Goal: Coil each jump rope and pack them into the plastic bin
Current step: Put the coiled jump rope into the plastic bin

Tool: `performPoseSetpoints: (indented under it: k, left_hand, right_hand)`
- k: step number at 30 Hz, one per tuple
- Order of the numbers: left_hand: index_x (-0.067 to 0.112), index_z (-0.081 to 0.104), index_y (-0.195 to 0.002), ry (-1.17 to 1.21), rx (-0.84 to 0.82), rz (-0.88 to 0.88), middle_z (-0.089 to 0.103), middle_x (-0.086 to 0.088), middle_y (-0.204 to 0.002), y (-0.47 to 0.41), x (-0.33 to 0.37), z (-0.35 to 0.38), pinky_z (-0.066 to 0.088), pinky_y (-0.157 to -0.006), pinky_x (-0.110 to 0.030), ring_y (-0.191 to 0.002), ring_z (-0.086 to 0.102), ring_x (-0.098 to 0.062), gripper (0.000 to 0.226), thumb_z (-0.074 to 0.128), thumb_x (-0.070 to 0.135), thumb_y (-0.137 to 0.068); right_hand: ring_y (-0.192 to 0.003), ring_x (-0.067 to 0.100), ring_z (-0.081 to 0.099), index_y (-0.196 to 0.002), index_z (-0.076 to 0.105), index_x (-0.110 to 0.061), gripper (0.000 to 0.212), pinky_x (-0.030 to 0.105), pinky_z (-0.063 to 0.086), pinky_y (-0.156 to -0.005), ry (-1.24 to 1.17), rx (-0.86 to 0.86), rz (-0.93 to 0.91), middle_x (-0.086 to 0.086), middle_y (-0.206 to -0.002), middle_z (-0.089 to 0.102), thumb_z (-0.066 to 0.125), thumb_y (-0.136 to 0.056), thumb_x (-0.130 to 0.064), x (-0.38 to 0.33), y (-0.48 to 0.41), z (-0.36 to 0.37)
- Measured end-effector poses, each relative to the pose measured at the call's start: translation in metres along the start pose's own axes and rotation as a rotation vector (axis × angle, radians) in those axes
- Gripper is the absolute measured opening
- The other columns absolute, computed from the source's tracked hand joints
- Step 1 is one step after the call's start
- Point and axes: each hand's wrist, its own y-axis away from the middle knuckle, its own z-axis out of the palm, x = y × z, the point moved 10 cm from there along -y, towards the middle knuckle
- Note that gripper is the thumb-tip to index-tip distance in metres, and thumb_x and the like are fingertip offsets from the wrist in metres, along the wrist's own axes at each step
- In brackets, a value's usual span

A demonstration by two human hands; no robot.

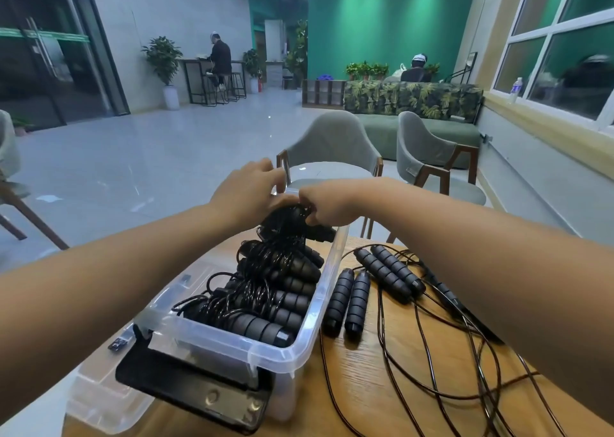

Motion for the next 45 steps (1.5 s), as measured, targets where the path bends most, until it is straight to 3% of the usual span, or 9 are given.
performPoseSetpoints:
  k: [4, 12, 15, 23, 26, 29, 33, 38, 45]
  left_hand:
    - [0.028, 0.078, -0.102, 0.087, 0.02, 0.129, 0.068, 0.006, -0.098, 0.001, 0.009, -0.002, 0.047, -0.075, -0.034, -0.091, 0.064, -0.022, 0.015, 0.076, 0.038, -0.092]
    - [0.025, 0.076, -0.124, 0.079, -0.108, 0.136, 0.072, 0.003, -0.117, 0.006, 0.009, 0.014, 0.054, -0.091, -0.039, -0.103, 0.069, -0.022, 0.036, 0.076, 0.043, -0.092]
    - [0.024, 0.075, -0.125, 0.02, -0.082, 0.159, 0.061, 0.0, -0.122, 0.008, 0.016, 0.014, 0.051, -0.089, -0.037, -0.099, 0.065, -0.024, 0.034, 0.071, 0.043, -0.097]
    - [0.024, 0.08, -0.109, -0.027, -0.184, 0.199, 0.073, -0.003, -0.099, 0.006, 0.013, 0.028, 0.053, -0.08, -0.04, -0.093, 0.066, -0.028, 0.024, 0.068, 0.042, -0.098]
    - [0.031, 0.079, -0.112, -0.065, -0.257, 0.157, 0.074, -0.003, -0.103, 0.003, 0.013, 0.035, 0.053, -0.082, -0.04, -0.097, 0.065, -0.029, 0.024, 0.064, 0.045, -0.1]
    - [0.031, 0.075, -0.116, -0.212, -0.351, 0.18, 0.066, -0.003, -0.107, 0.006, 0.021, 0.046, 0.05, -0.087, -0.038, -0.106, 0.062, -0.028, 0.036, 0.045, 0.049, -0.107]
    - [0.034, 0.07, -0.117, -0.38, -0.304, 0.22, 0.058, 0.002, -0.116, 0.011, 0.025, 0.05, 0.042, -0.094, -0.042, -0.117, 0.05, -0.026, 0.044, 0.032, 0.055, -0.108]
    - [0.027, 0.065, -0.129, -0.227, -0.339, 0.177, 0.06, -0.005, -0.118, 0.02, 0.02, 0.044, 0.045, -0.1, -0.04, -0.116, 0.057, -0.029, 0.038, 0.042, 0.048, -0.108]
    - [0.027, 0.064, -0.138, -0.014, -0.277, 0.085, 0.063, -0.002, -0.131, 0.02, 0.016, 0.019, 0.049, -0.1, -0.042, -0.119, 0.06, -0.026, 0.037, 0.06, 0.033, -0.102]
  right_hand:
    - [-0.11, 0.032, 0.062, -0.132, 0.064, -0.014, 0.03, 0.04, 0.051, -0.09, 0.035, 0.092, 0.027, 0.01, -0.121, 0.069, 0.059, -0.105, -0.026, 0.011, 0.002, -0.008]
    - [-0.092, 0.028, 0.06, -0.123, 0.073, -0.01, 0.025, 0.042, 0.06, -0.085, 0.145, 0.201, 0.059, 0.01, -0.107, 0.066, 0.058, -0.104, -0.014, 0.004, 0.007, -0.011]
    - [-0.085, 0.028, 0.053, -0.12, 0.07, -0.009, 0.021, 0.035, 0.049, -0.072, 0.212, 0.22, 0.081, 0.003, -0.087, 0.046, 0.058, -0.104, -0.013, -0.002, 0.007, -0.014]
    - [-0.089, 0.031, 0.054, -0.122, 0.066, -0.009, 0.022, 0.035, 0.042, -0.072, 0.236, 0.208, 0.071, 0.012, -0.112, 0.057, 0.055, -0.104, -0.005, -0.026, -0.007, -0.009]
    - [-0.087, 0.029, 0.051, -0.102, 0.063, -0.008, 0.009, 0.035, 0.042, -0.073, 0.229, 0.185, 0.087, 0.006, -0.091, 0.049, 0.055, -0.103, -0.005, -0.022, -0.008, -0.01]
    - [-0.083, 0.028, 0.05, -0.072, 0.045, -0.01, 0.031, 0.034, 0.041, -0.071, 0.21, 0.089, 0.099, 0.004, -0.074, 0.043, 0.054, -0.101, -0.004, -0.017, -0.006, -0.002]
    - [-0.079, 0.025, 0.051, -0.081, 0.049, -0.013, 0.024, 0.029, 0.037, -0.059, 0.168, -0.046, 0.093, 0.002, -0.076, 0.046, 0.053, -0.105, -0.015, -0.016, -0.001, 0.009]
    - [-0.101, 0.024, 0.048, -0.129, 0.064, -0.008, 0.035, 0.033, 0.036, -0.087, 0.153, -0.136, 0.061, 0.007, -0.111, 0.053, 0.038, -0.115, -0.028, -0.023, 0.008, 0.01]
    - [-0.089, 0.027, 0.056, -0.109, 0.067, -0.01, 0.015, 0.036, 0.048, -0.074, 0.212, 0.119, 0.135, 0.006, -0.096, 0.053, 0.055, -0.101, -0.011, -0.012, 0.004, -0.002]
